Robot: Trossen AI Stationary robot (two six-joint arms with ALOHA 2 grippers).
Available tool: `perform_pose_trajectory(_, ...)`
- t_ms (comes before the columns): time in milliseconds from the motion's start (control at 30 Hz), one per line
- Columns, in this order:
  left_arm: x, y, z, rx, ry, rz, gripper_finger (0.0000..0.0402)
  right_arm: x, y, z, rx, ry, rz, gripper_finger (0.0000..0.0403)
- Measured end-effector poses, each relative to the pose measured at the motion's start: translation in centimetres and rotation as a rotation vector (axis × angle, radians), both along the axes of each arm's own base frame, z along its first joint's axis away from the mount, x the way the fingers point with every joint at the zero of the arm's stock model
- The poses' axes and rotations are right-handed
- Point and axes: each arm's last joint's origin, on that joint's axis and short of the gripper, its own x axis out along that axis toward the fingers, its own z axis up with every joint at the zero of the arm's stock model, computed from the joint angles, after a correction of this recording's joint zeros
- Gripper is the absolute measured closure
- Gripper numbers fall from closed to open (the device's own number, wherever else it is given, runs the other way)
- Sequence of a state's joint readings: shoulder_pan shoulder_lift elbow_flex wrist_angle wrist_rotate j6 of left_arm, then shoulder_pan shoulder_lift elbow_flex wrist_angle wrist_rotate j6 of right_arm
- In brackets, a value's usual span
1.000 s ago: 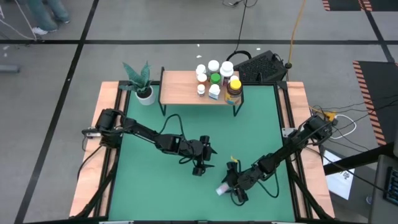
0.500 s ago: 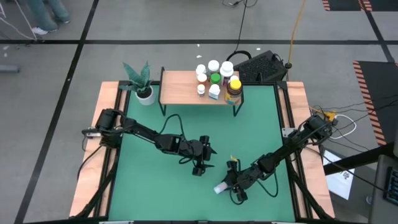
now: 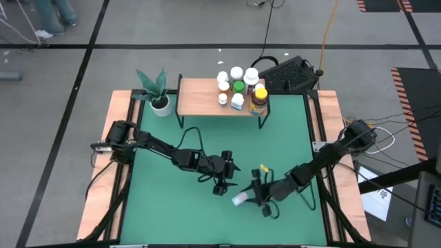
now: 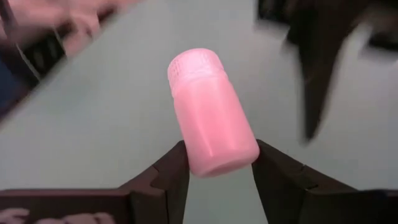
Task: Pick and place medicine bottles onto shelf by color
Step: Put the transparent pill bottle on the shelf
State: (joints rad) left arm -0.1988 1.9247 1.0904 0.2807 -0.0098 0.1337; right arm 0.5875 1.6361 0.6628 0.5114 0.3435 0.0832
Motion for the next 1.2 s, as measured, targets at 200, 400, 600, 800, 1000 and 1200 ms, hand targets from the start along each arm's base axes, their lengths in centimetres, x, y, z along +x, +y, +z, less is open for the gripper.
perform_pose_trajectory(200, -0.7, -0.5, 2.1, -0.005, -0.034, -0.017, 0.0110, -2.1, -1.8, 0.8, 0.107, -0.278, 0.017, 0.0253)
perform_pose_trajectory(400, -1.6, -1.5, 6.2, -0.034, -0.202, -0.122, 0.0137, -4.8, -3.5, 0.8, 0.240, -0.490, 0.011, 0.0256)
perform_pose_trajectory(600, -1.9, -3.6, 7.5, -0.018, -0.358, -0.273, 0.0190, -3.5, -2.9, 1.3, 0.272, -0.555, 0.081, 0.0251)
perform_pose_trajectory(800, -2.3, -4.7, 7.2, 0.066, -0.351, -0.335, 0.0208, -1.4, -1.9, 1.2, 0.300, -0.543, 0.197, 0.0254)
perform_pose_trajectory(1000, -2.8, -6.2, 7.2, 0.149, -0.394, -0.420, 0.0208, -0.3, -2.2, 0.8, 0.371, -0.504, 0.237, 0.0252)
perform_pose_trajectory(1200, -2.8, -6.5, 7.5, 0.160, -0.422, -0.416, 0.0183, 0.0, -2.6, 0.7, 0.388, -0.492, 0.234, 0.0254)
